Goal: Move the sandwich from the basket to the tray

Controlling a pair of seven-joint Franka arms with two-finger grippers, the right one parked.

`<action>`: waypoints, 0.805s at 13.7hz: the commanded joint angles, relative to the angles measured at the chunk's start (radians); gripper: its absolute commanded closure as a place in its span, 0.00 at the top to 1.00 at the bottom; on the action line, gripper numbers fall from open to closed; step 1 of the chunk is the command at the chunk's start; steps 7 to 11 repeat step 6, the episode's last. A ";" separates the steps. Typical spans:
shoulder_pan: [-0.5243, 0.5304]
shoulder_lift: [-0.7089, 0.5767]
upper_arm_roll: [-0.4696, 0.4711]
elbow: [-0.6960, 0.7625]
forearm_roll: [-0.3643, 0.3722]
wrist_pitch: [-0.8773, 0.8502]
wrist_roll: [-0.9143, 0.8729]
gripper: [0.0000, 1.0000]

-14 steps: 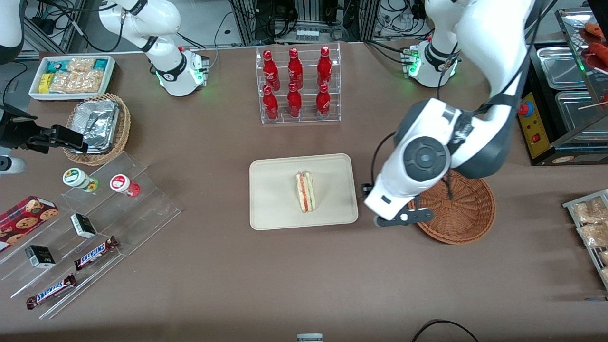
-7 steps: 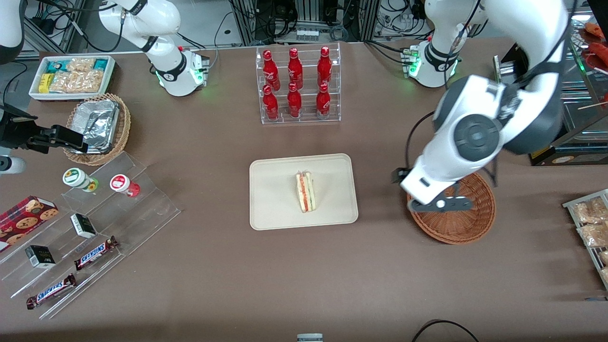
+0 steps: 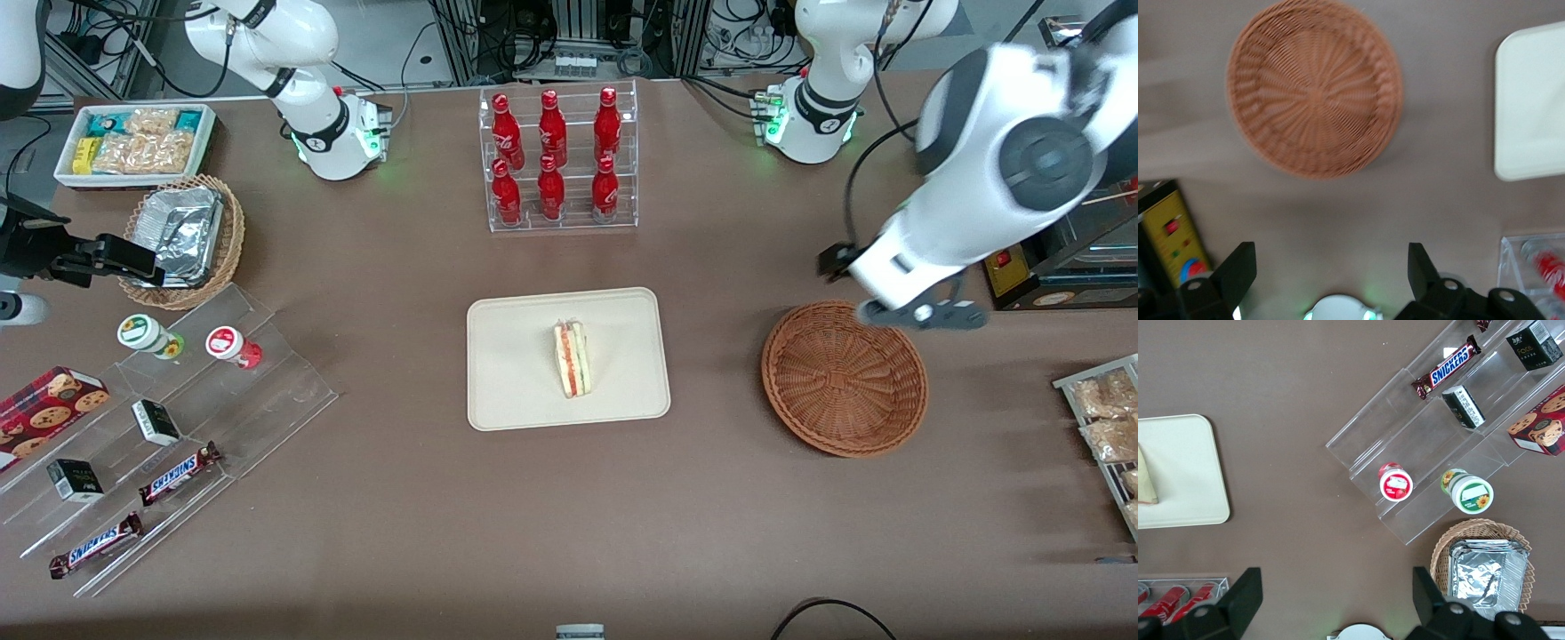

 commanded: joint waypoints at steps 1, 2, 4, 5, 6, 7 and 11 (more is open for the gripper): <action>0.048 -0.061 0.030 0.012 -0.019 -0.092 0.082 1.00; 0.049 -0.063 0.049 0.033 -0.019 -0.121 0.082 1.00; 0.049 -0.063 0.070 0.088 -0.019 -0.172 0.085 1.00; 0.049 -0.063 0.081 0.102 -0.019 -0.175 0.085 1.00; 0.050 -0.064 0.090 0.104 -0.019 -0.175 0.083 1.00; 0.050 -0.064 0.090 0.104 -0.019 -0.175 0.083 1.00; 0.050 -0.064 0.090 0.104 -0.019 -0.175 0.083 1.00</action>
